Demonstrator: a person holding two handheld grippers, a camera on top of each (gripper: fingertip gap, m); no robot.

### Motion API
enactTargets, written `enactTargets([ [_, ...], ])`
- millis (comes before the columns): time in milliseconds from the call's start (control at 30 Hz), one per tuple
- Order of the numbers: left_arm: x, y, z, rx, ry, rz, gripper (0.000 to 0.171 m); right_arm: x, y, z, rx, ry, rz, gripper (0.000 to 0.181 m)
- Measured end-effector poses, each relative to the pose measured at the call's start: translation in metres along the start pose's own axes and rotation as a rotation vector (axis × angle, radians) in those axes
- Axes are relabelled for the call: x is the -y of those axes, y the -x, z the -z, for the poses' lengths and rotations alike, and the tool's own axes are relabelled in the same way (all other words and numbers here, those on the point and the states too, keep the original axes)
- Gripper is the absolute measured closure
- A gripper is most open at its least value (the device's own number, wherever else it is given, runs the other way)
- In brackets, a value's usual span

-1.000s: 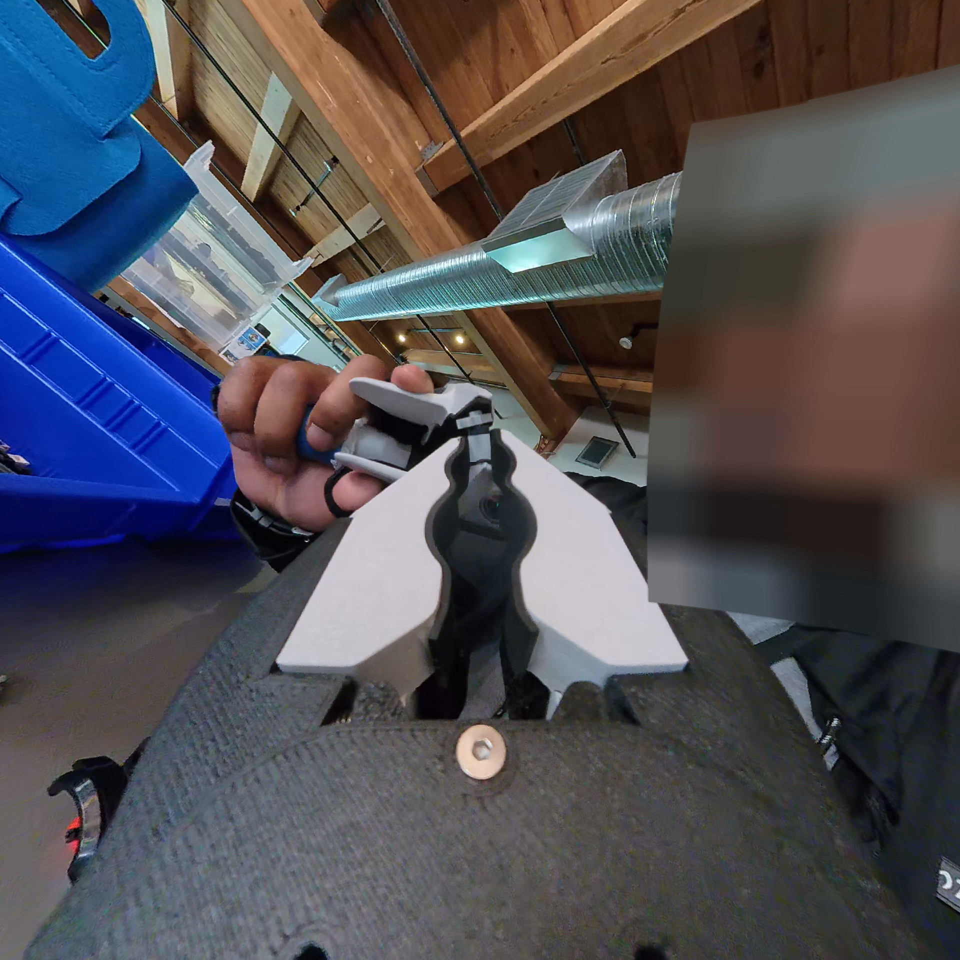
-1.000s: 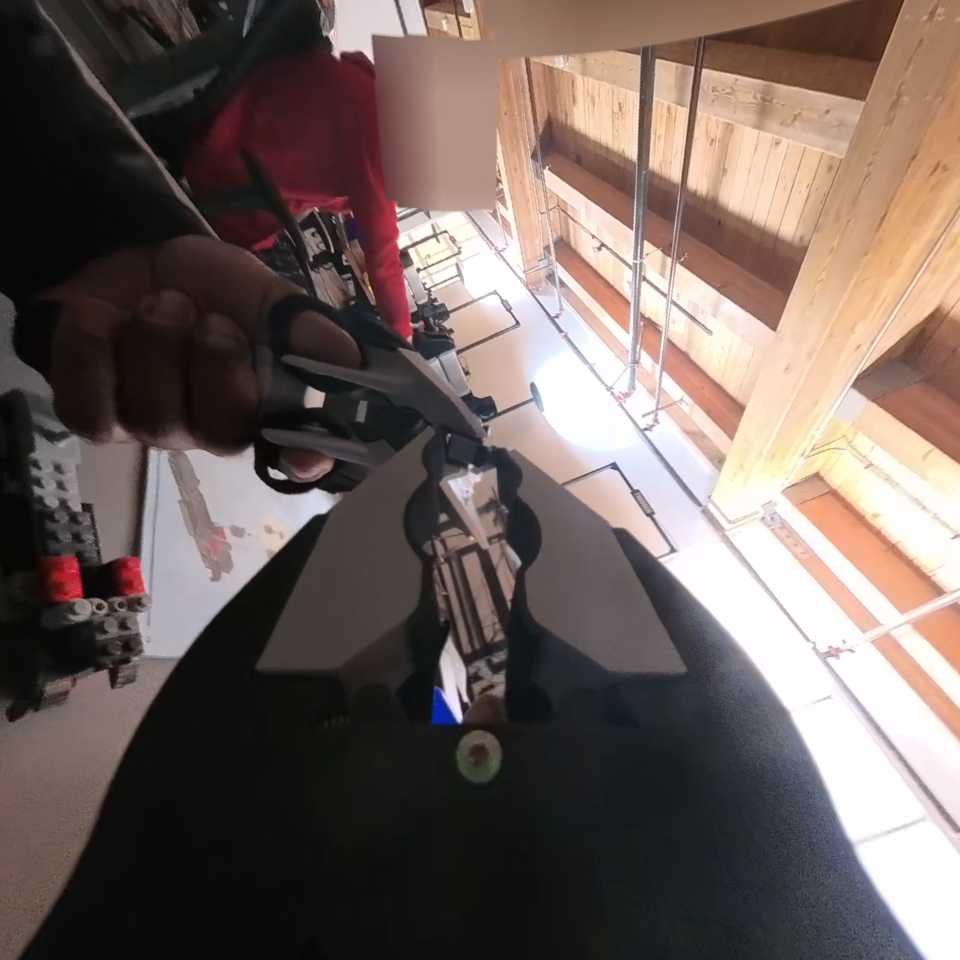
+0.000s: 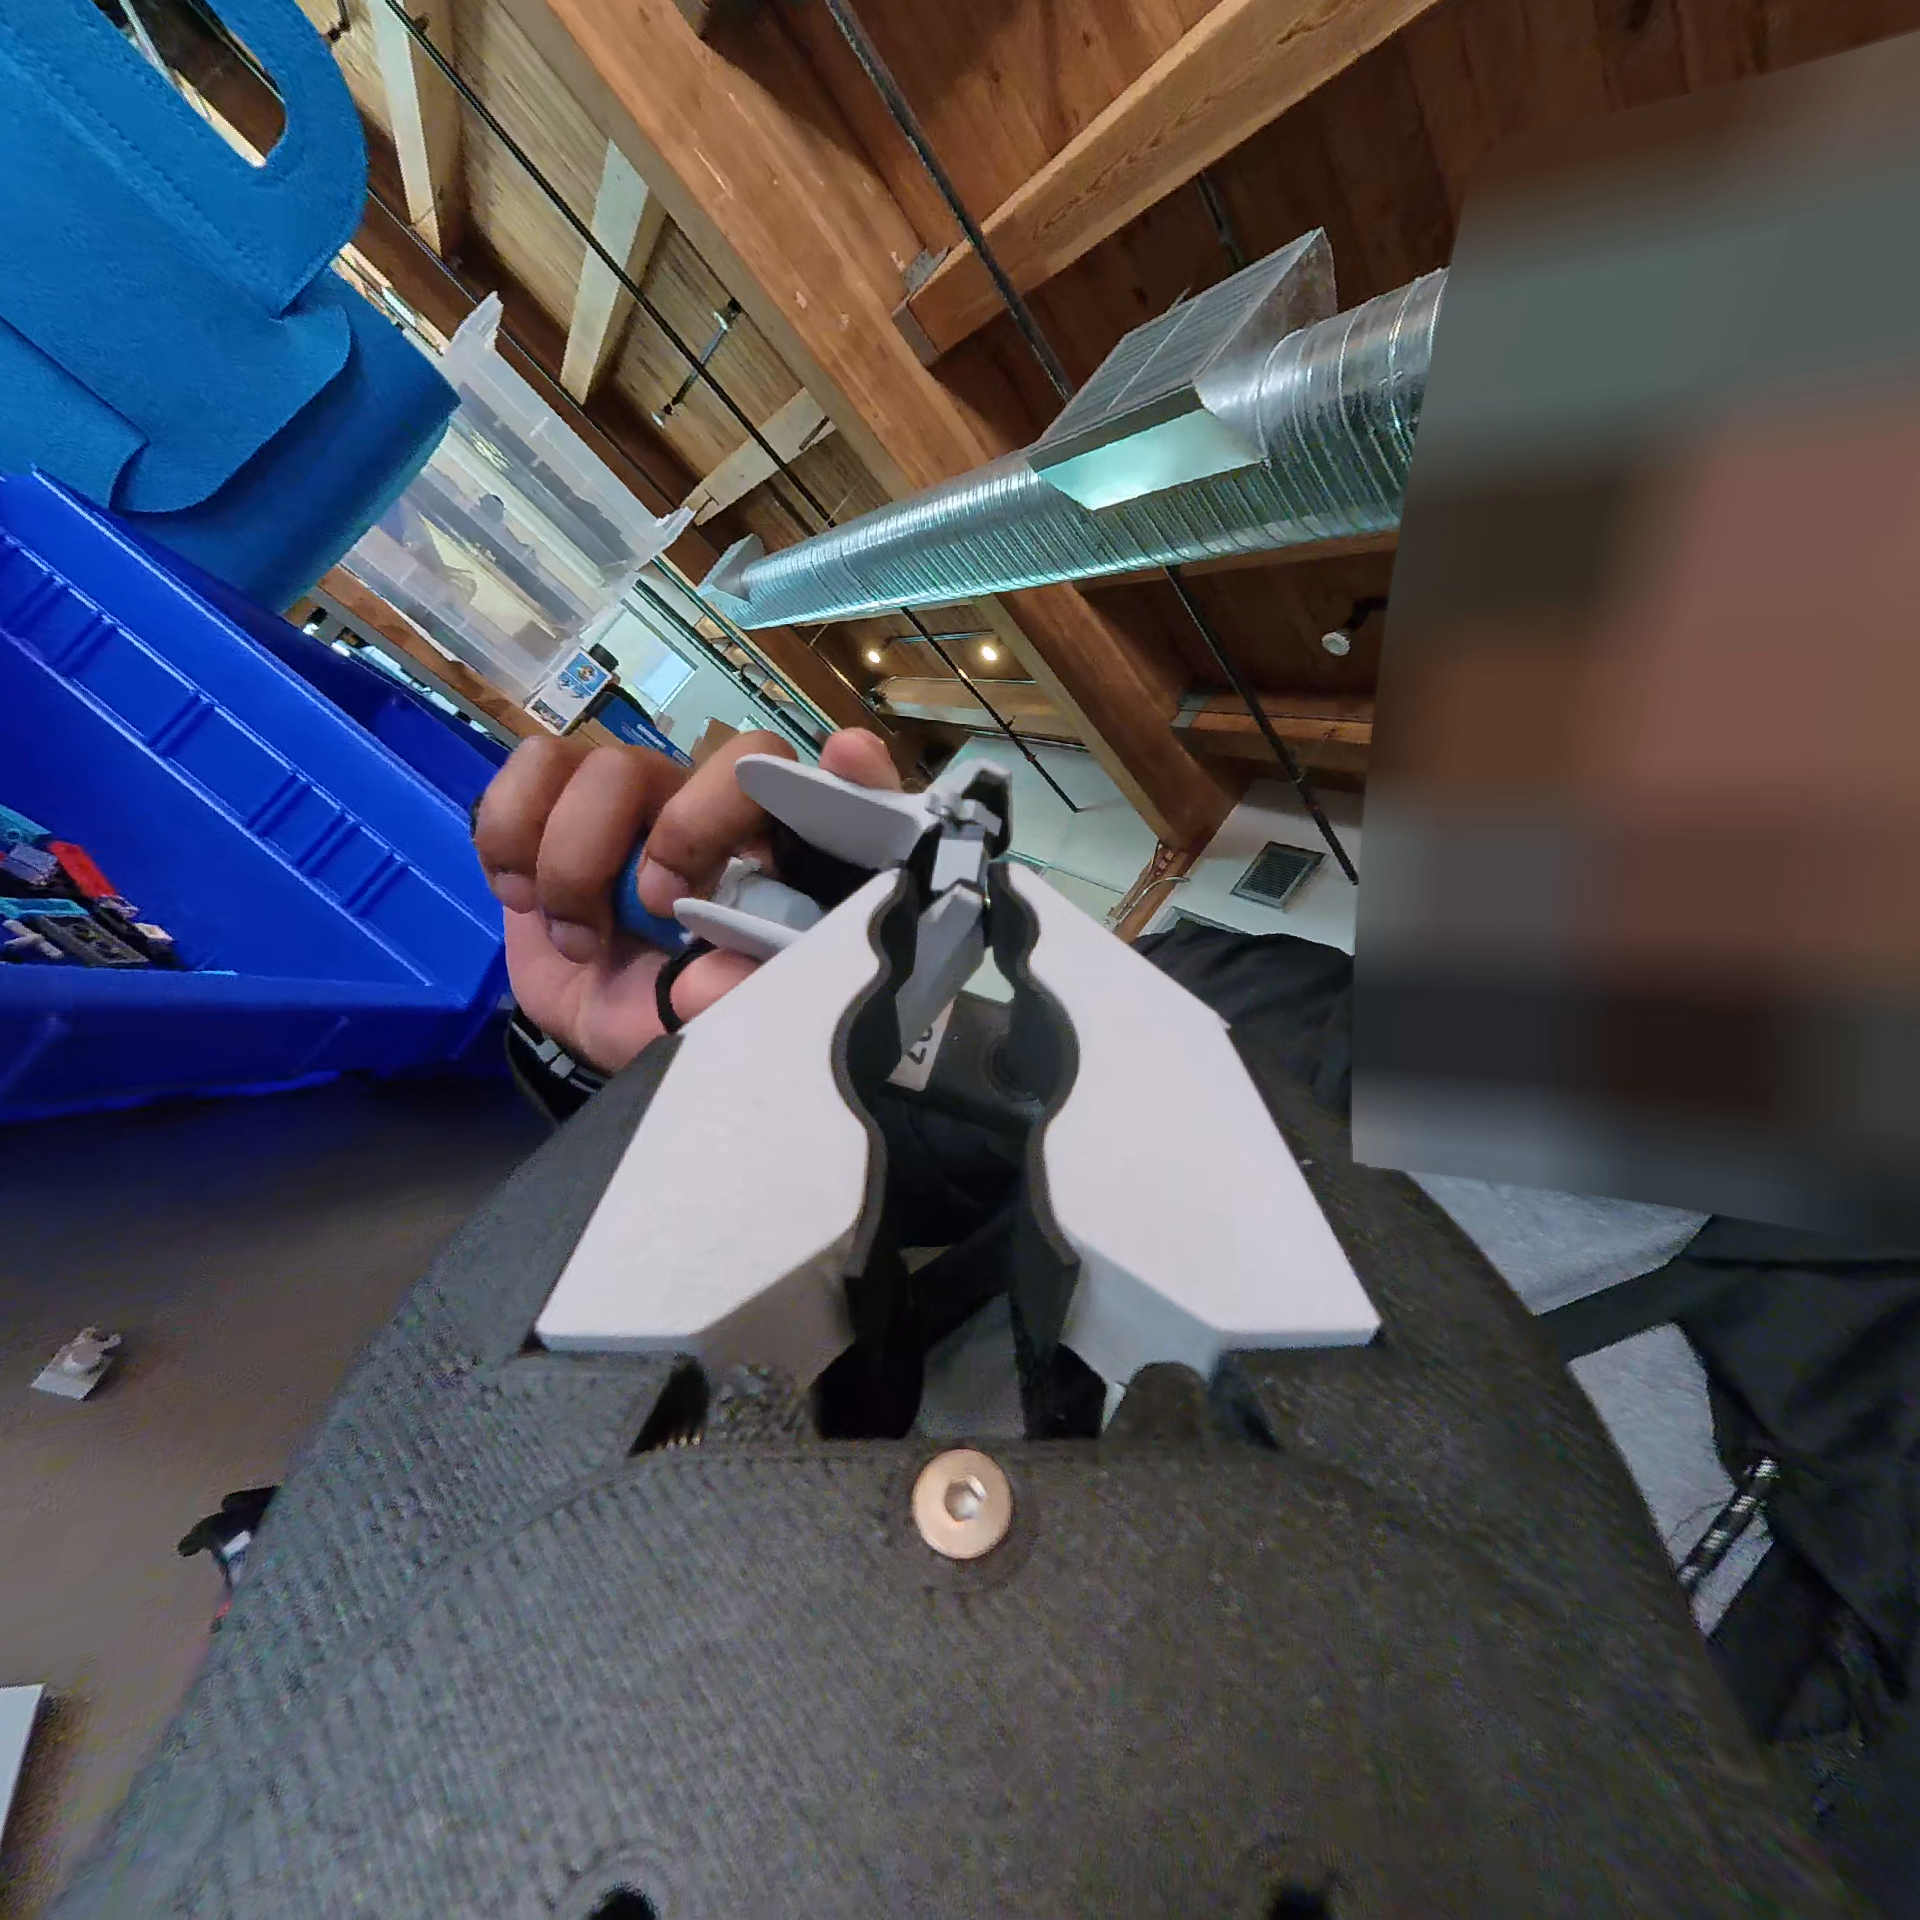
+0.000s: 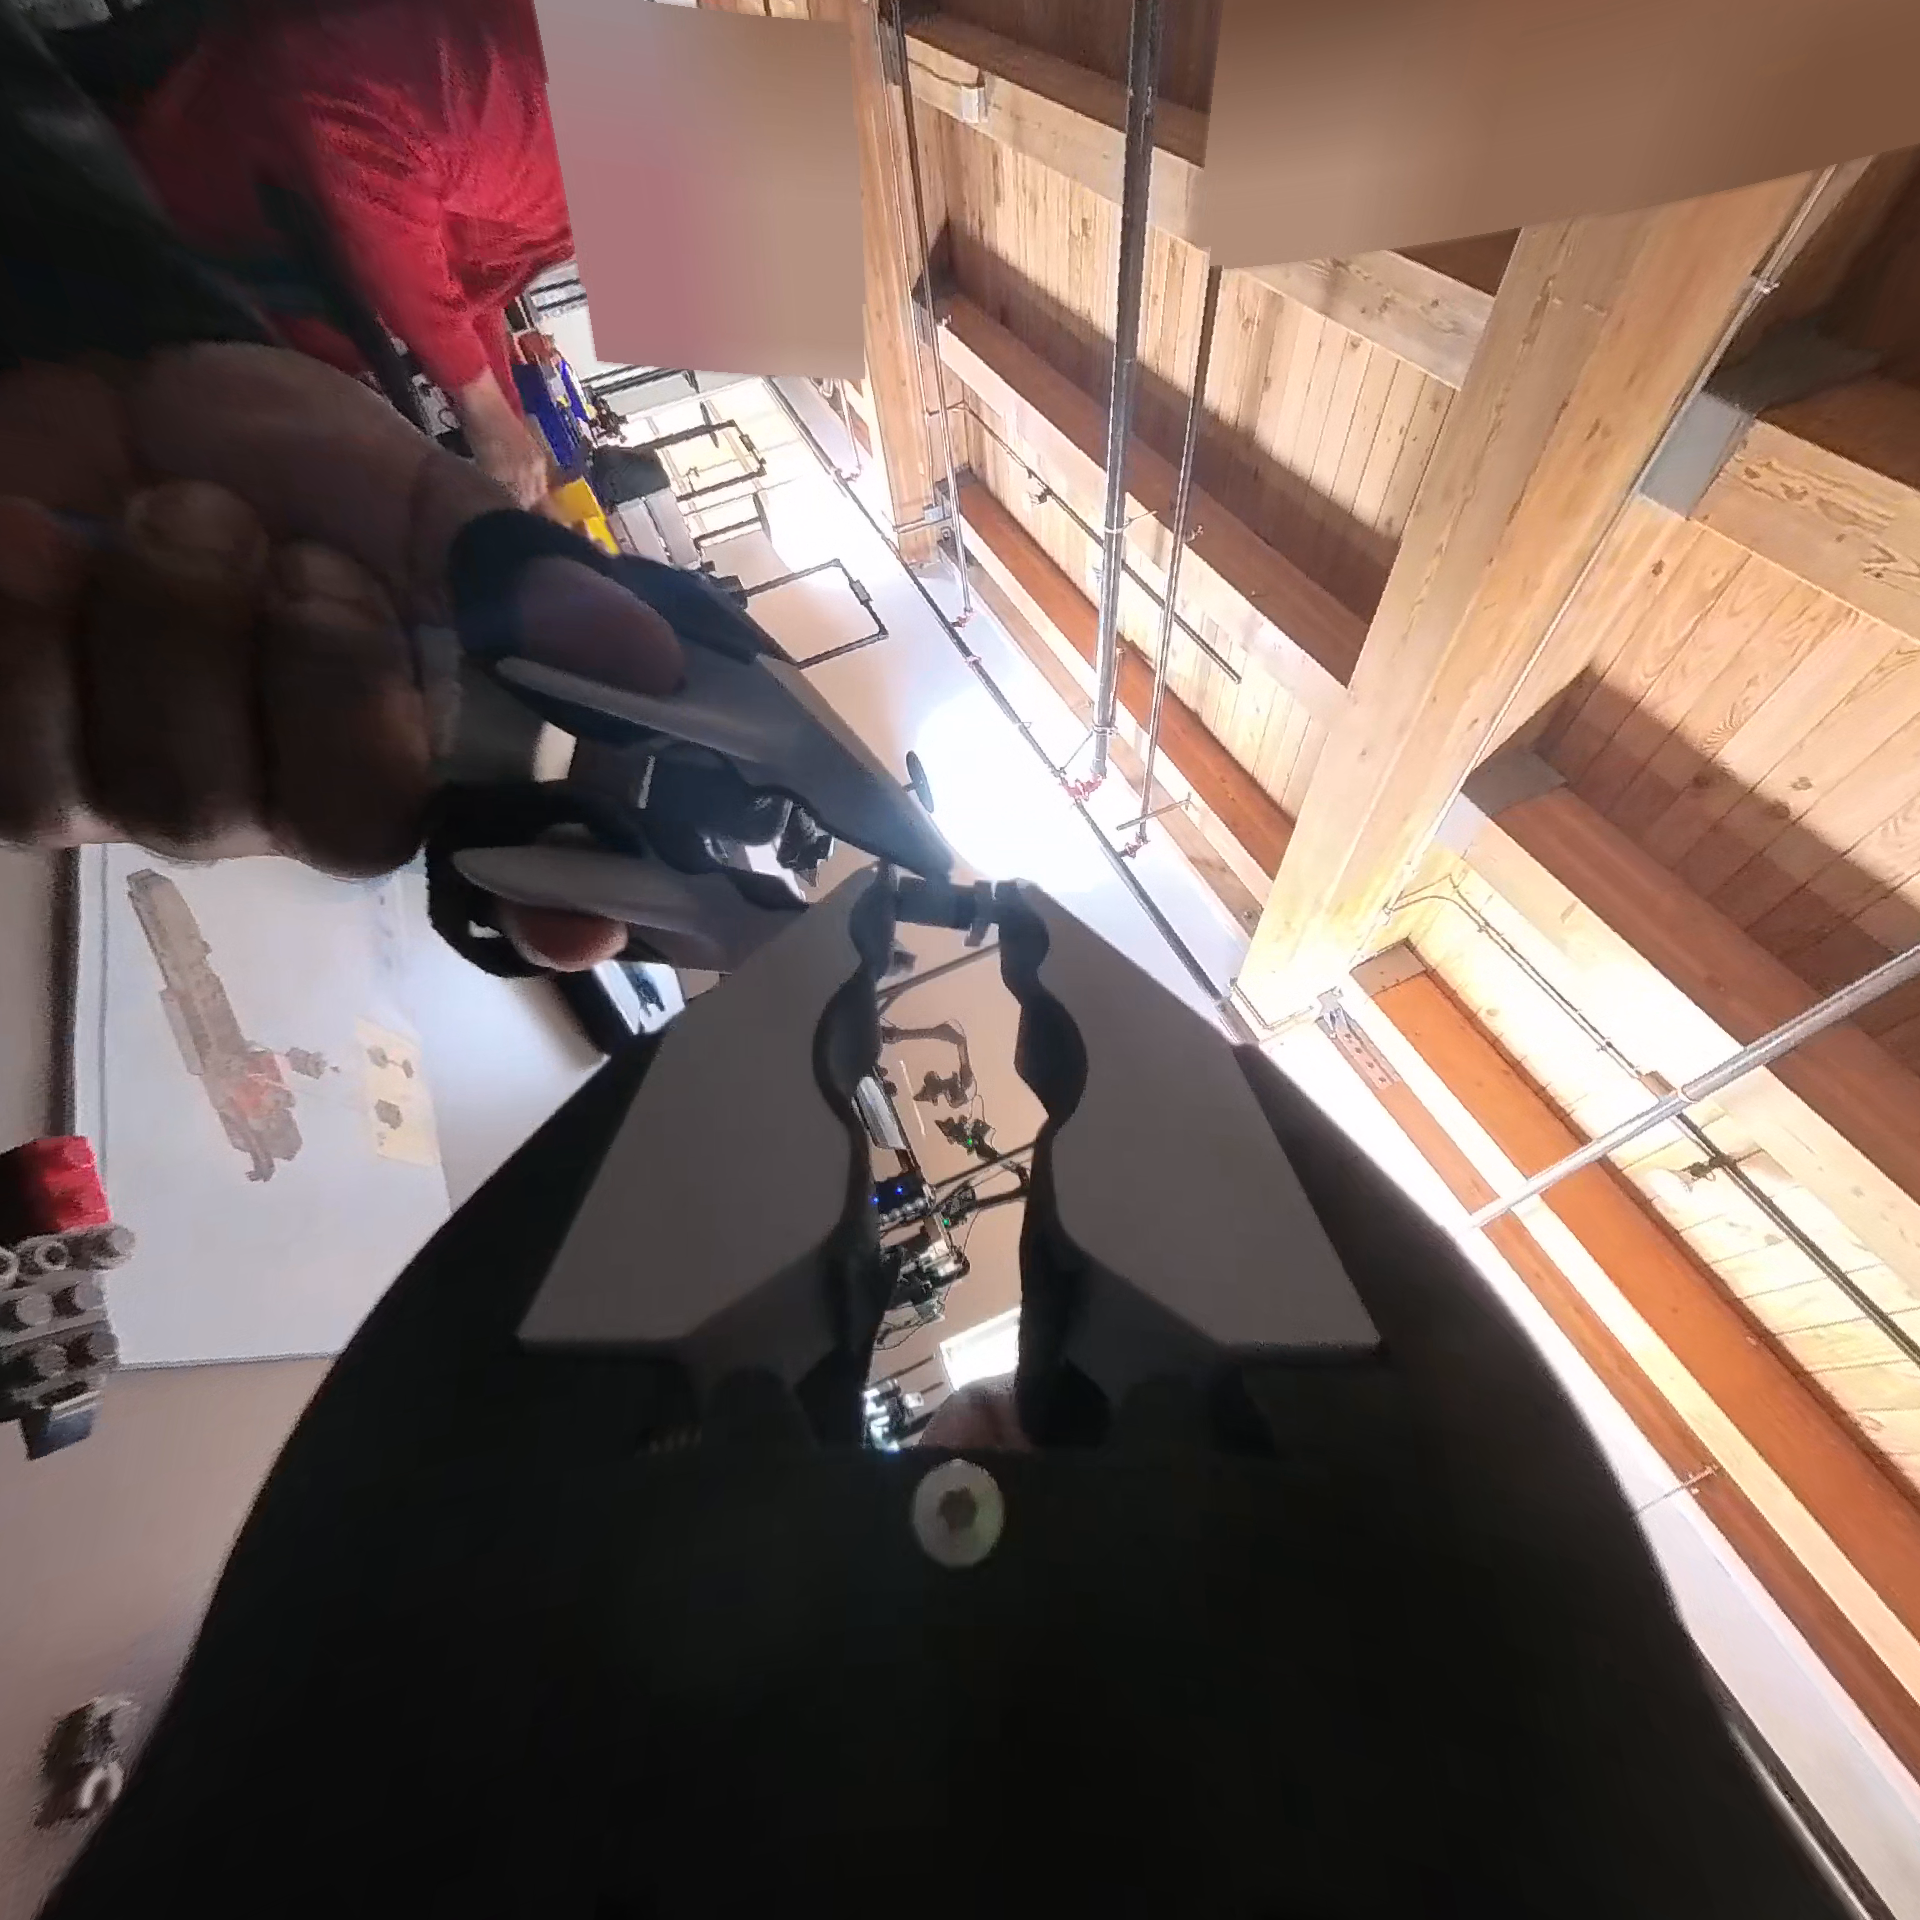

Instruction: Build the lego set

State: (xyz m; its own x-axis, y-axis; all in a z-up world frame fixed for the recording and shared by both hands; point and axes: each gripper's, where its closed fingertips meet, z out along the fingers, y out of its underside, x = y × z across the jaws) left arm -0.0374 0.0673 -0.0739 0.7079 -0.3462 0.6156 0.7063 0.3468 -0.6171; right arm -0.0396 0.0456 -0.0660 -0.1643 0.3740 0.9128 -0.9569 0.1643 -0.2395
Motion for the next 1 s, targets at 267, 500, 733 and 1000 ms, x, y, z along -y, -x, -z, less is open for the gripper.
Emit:
enactTargets([
  [267,0.000,0.003,0.001,0.037,0.003,-0.078,0.162,-0.002,0.004,-0.001,0.007,0.004,-0.058,0.161],
  [500,0.000,0.011,0.003,0.164,0.054,-0.258,0.163,-0.011,0.003,-0.002,0.068,0.037,-0.292,0.149],
  [733,0.002,0.012,0.003,0.191,0.055,-0.308,0.163,-0.013,0.005,-0.003,0.116,0.049,-0.393,0.150],
  [1000,0.012,0.010,0.008,0.182,-0.013,-0.311,0.163,-0.011,0.016,-0.004,0.206,0.056,-0.415,0.136],
])
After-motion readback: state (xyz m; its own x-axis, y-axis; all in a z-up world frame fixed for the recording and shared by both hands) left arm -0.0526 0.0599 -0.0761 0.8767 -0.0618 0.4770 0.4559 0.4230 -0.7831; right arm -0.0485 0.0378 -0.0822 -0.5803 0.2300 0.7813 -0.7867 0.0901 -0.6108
